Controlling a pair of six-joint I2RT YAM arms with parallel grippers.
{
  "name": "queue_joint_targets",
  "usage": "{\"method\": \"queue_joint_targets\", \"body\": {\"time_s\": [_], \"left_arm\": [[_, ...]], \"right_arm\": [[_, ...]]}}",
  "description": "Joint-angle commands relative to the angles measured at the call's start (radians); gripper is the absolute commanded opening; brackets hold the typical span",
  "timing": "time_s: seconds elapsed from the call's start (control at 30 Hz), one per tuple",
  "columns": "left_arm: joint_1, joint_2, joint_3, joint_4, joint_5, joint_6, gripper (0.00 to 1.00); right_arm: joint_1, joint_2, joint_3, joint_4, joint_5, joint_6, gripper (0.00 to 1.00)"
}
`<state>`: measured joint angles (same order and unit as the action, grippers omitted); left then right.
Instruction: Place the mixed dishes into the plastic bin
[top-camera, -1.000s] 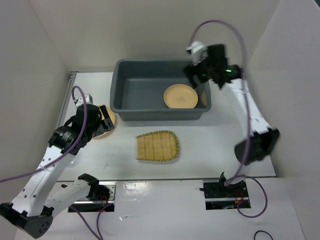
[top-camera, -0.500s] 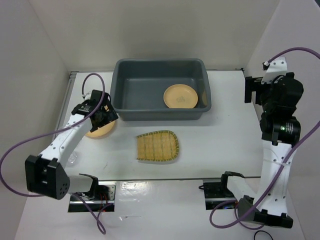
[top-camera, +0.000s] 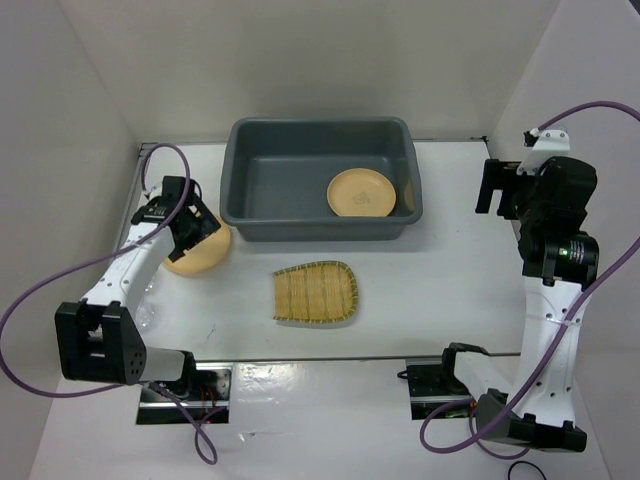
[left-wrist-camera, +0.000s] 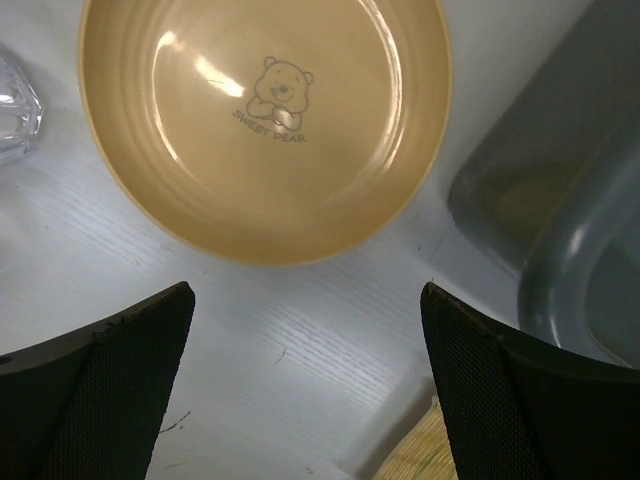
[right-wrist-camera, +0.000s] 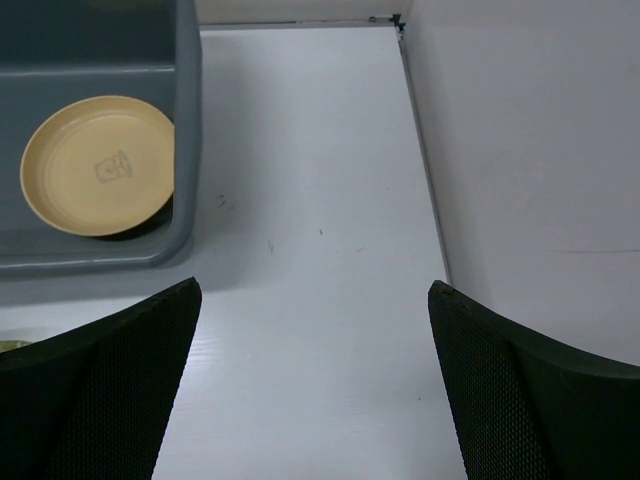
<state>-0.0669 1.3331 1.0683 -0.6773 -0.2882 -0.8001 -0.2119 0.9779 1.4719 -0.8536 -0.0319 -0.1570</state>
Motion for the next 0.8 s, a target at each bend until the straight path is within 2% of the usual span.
{"method": "queue_joint_targets", "body": {"time_s": [0.0, 0.1, 0.27, 0.57, 0.77], "left_arm": [[0.033, 0.044, -0.013, 0.036, 0.017, -0.045, 1.0], [0.056, 0.151, 0.025, 0.007, 0.004, -0.089, 1.0], [0.082, 0.305, 0.078, -0.142, 0.015, -0.21, 1.0], [0.093, 0.279, -0.027, -0.134, 0.017, -0.318, 1.0], [0.093, 0.314, -0.077, -0.085, 0.043, -0.329, 1.0]], "right_arm": [[0.011, 0.002, 0.028, -0.047, -0.052, 0.019, 0.98], [0.011, 0.011, 0.038, -0.058, -0.086, 0.01, 0.98], [0.011, 0.012, 0.038, -0.077, -0.105, 0.01, 0.98], [0.011, 0.001, 0.019, -0.099, -0.114, -0.01, 0.98], [0.011, 0.001, 0.008, -0.108, -0.114, -0.021, 0.98]]}}
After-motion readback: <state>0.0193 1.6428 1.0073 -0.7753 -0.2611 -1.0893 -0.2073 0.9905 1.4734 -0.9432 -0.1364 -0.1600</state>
